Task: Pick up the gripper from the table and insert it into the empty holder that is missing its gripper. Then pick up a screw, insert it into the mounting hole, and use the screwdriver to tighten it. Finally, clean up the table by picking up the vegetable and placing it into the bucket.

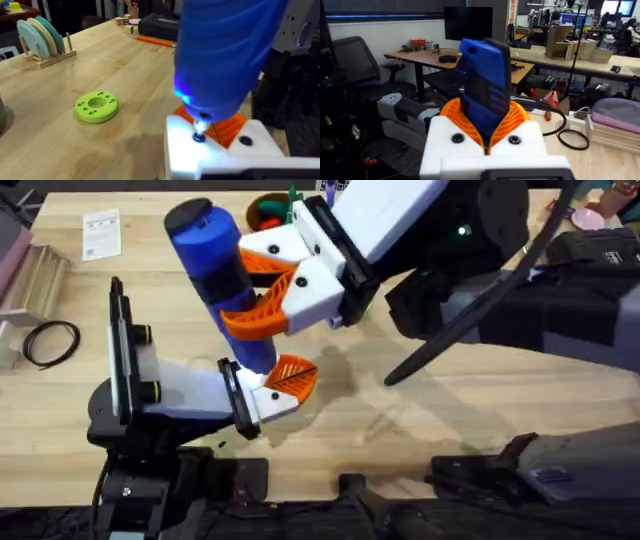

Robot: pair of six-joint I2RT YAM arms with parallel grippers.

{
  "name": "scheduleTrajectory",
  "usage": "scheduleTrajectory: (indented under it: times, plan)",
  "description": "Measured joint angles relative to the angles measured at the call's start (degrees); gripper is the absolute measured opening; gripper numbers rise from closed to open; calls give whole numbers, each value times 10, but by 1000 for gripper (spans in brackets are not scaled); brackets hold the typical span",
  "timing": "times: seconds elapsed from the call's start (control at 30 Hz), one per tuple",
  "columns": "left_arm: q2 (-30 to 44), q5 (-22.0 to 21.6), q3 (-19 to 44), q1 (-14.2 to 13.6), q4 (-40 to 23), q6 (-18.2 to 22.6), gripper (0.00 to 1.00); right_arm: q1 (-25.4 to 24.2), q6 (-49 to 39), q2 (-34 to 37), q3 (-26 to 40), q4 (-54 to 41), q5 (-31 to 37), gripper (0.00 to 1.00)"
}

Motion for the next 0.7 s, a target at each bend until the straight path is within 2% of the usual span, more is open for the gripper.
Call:
scheduleTrajectory:
  times: [0.7]
  plan:
    - [0, 2, 0, 0, 0, 0, 14, -2, 11, -4, 2, 7, 13, 22]
